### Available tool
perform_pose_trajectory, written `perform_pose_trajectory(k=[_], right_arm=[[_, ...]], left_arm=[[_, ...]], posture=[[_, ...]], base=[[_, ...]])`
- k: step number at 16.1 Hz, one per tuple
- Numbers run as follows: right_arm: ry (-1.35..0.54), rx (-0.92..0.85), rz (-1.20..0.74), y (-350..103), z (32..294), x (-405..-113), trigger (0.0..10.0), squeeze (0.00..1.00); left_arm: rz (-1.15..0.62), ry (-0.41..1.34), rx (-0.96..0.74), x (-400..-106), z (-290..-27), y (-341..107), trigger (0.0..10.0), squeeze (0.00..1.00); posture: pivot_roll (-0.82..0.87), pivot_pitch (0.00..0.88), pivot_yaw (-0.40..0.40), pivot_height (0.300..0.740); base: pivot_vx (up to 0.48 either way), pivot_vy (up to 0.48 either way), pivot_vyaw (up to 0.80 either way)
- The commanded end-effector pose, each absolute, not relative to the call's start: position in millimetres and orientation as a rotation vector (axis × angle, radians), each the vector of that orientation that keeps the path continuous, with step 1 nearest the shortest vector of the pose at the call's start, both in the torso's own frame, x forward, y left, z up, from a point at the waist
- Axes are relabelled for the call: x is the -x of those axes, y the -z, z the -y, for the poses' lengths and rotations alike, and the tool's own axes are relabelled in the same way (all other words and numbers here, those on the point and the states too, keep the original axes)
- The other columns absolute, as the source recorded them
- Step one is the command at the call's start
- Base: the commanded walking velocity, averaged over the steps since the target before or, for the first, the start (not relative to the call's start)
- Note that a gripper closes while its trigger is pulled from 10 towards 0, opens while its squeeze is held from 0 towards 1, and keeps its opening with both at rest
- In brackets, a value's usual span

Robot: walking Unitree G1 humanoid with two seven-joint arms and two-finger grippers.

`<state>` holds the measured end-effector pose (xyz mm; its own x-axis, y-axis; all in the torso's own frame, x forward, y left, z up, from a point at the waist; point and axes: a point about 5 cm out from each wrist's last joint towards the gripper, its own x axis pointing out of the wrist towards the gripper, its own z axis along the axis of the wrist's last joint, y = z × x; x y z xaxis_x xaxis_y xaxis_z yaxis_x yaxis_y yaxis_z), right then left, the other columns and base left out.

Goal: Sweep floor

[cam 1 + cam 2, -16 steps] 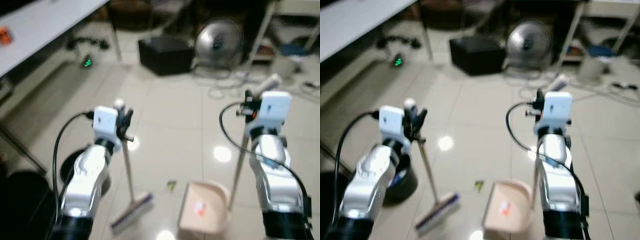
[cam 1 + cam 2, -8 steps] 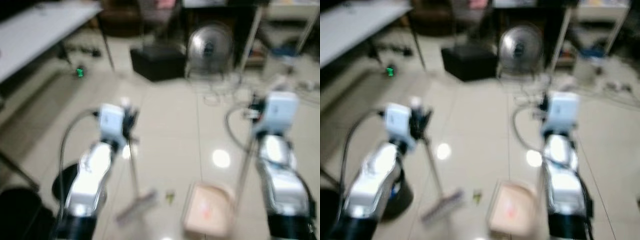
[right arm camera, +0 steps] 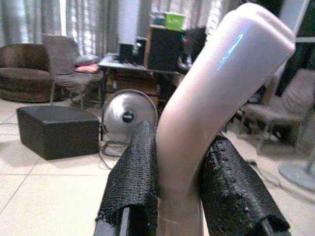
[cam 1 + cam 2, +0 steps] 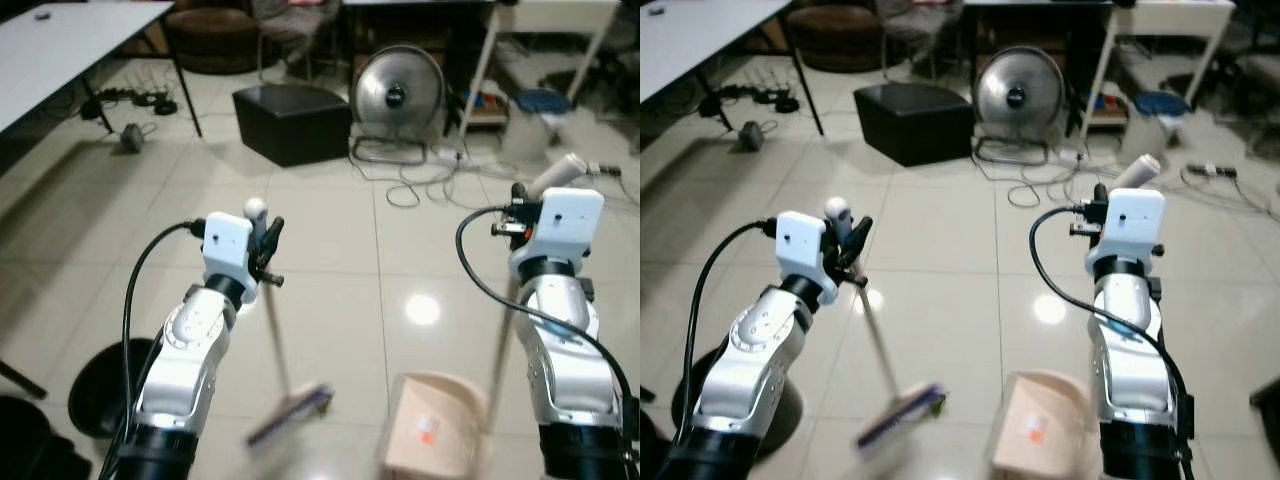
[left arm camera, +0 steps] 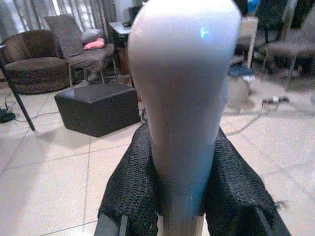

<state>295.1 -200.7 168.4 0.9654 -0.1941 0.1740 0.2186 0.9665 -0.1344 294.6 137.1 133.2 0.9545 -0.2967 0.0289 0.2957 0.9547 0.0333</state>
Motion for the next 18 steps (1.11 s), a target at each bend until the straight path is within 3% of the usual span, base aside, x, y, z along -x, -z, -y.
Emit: perform_pose_trajectory(k=[1,14,18], right_arm=[[0.173,0.127,0.215,-180.5,189.0,-297.5,10.0,0.00],[0.097,0.112,0.222,-174.9,179.9,-299.3,10.0,0.00],[0.018,0.182,0.235,-166.2,172.8,-306.2,10.0,0.00]], left_arm=[[0.070,0.272,-0.070,-296.6,-147.2,-141.8,10.0,0.00],[0.059,0.268,-0.080,-296.9,-151.0,-141.9,10.0,0.00],[0.071,0.113,-0.040,-304.4,-165.0,-138.3,10.0,0.00]], posture=[[-0.03,0.000,0.036,0.740],[0.00,0.000,0.041,0.740],[0.04,0.060,0.038,0.740]], base=[[0.326,0.000,0.00],[0.327,0.000,0.00],[0.076,0.000,0.00]])
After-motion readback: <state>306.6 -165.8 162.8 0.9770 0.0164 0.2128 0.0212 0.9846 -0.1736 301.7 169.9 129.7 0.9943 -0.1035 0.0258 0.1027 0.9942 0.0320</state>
